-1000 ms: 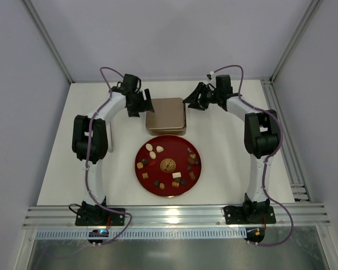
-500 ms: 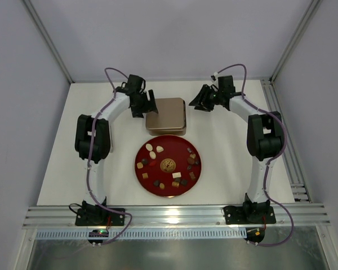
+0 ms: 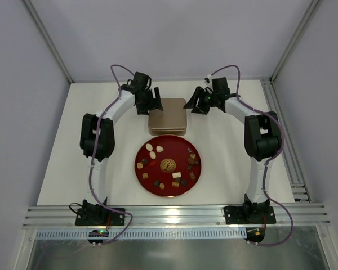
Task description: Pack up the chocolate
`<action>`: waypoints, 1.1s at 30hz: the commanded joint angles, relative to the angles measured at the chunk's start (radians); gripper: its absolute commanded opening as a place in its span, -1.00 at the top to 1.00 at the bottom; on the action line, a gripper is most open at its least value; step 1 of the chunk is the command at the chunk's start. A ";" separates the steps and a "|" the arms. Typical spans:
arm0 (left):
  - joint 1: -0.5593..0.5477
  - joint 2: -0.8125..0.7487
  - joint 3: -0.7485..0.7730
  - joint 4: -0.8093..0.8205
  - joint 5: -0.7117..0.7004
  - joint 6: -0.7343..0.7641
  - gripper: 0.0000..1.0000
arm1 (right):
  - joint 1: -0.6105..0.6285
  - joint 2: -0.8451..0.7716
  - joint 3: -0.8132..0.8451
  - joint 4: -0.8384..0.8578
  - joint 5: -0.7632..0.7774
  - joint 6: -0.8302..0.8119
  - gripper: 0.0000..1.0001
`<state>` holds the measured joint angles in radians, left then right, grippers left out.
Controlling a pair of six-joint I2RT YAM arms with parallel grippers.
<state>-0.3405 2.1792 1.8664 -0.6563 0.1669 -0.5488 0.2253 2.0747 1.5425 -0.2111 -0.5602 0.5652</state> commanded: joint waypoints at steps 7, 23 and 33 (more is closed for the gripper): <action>-0.022 0.033 0.085 -0.034 -0.021 0.009 -0.57 | 0.026 0.007 0.019 -0.008 0.042 -0.039 -0.18; -0.032 0.039 0.048 -0.109 -0.130 -0.005 -0.55 | 0.051 -0.005 -0.082 -0.001 0.095 -0.051 0.10; -0.034 0.079 0.036 -0.180 -0.202 -0.025 -0.55 | 0.051 -0.030 -0.183 0.019 0.147 -0.059 0.16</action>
<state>-0.3729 2.2105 1.9057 -0.7441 0.0544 -0.5743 0.2722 2.0487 1.4006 -0.1452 -0.4984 0.5335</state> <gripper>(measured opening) 0.776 0.430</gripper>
